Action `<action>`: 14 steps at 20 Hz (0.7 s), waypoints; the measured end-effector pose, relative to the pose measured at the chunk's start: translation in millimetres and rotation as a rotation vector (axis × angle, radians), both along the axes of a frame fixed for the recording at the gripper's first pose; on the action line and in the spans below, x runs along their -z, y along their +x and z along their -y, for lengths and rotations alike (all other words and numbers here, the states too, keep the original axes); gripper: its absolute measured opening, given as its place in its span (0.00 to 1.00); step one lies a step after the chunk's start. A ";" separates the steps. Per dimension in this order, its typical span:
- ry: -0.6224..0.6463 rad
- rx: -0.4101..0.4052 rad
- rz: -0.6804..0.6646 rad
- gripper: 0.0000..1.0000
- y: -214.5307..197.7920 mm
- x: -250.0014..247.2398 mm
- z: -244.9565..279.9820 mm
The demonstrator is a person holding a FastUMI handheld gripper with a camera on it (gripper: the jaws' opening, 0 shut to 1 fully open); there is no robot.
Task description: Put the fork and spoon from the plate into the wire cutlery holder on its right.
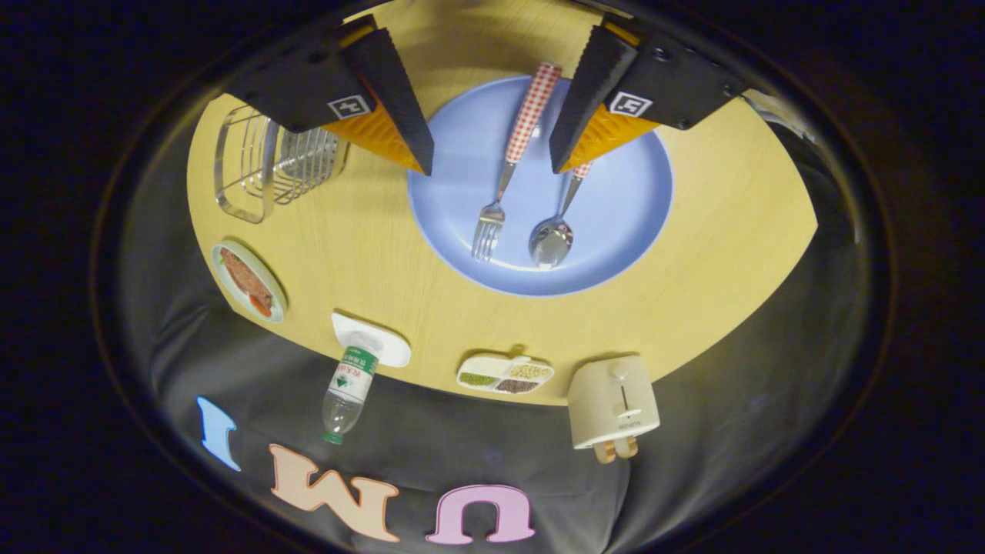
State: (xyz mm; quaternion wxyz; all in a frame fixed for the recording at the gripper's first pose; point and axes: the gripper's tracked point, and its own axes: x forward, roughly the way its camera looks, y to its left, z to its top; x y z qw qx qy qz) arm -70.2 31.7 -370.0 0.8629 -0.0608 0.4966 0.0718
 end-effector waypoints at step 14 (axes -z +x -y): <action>-0.011 -0.038 -0.076 0.37 -22.6 12.9 -0.1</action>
